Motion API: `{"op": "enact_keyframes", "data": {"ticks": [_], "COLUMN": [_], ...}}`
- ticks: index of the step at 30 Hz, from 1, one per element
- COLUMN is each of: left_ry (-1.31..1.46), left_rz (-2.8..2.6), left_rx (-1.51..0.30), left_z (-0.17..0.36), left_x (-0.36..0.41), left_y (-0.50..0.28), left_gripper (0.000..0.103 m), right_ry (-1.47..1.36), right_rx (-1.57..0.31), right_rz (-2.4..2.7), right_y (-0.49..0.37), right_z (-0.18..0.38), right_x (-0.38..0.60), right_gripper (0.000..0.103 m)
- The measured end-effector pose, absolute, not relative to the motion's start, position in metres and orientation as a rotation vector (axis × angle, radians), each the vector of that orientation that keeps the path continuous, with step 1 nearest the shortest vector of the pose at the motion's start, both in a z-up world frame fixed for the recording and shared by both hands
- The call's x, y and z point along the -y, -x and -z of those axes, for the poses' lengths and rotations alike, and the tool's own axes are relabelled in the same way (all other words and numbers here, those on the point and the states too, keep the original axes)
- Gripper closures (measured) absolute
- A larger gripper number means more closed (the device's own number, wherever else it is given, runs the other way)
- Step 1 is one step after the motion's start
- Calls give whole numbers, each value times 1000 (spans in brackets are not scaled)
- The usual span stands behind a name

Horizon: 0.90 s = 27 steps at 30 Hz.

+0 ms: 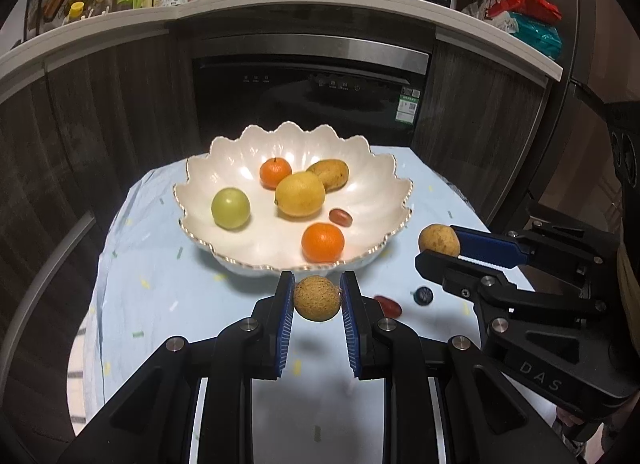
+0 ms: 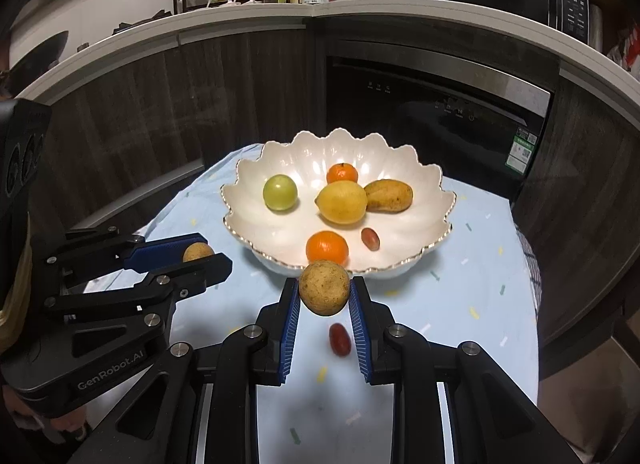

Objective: Organize fruits
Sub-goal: 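Lift the longan and small brown fruit and carry them toward the bowl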

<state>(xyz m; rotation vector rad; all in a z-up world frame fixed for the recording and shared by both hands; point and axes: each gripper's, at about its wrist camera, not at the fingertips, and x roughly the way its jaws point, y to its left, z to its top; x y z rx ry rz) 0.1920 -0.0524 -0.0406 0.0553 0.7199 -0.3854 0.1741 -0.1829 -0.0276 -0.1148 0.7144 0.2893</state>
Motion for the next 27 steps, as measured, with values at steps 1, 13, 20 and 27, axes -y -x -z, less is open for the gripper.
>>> {"op": "enact_keyframes", "data": {"ticks": [1, 13, 20, 27], "left_ry": [-55, -56, -54, -56], "left_rz": [386, 365, 357, 357], "left_rx": [-719, -699, -697, -717], "left_z": [40, 28, 27, 34], "left_x": [52, 43, 39, 40], "left_y": [-194, -231, -251, -270], "left_gripper": [79, 79, 79, 79], "right_ry": [115, 122, 113, 107], "right_rx": [-713, -693, -704, -726], "right_rz": [-290, -271, -252, -231], "right_y": [-176, -201, -219, -236], "right_z": [27, 14, 13, 19], "right_x": [182, 178, 178, 182], "right_gripper": [77, 77, 77, 77]}}
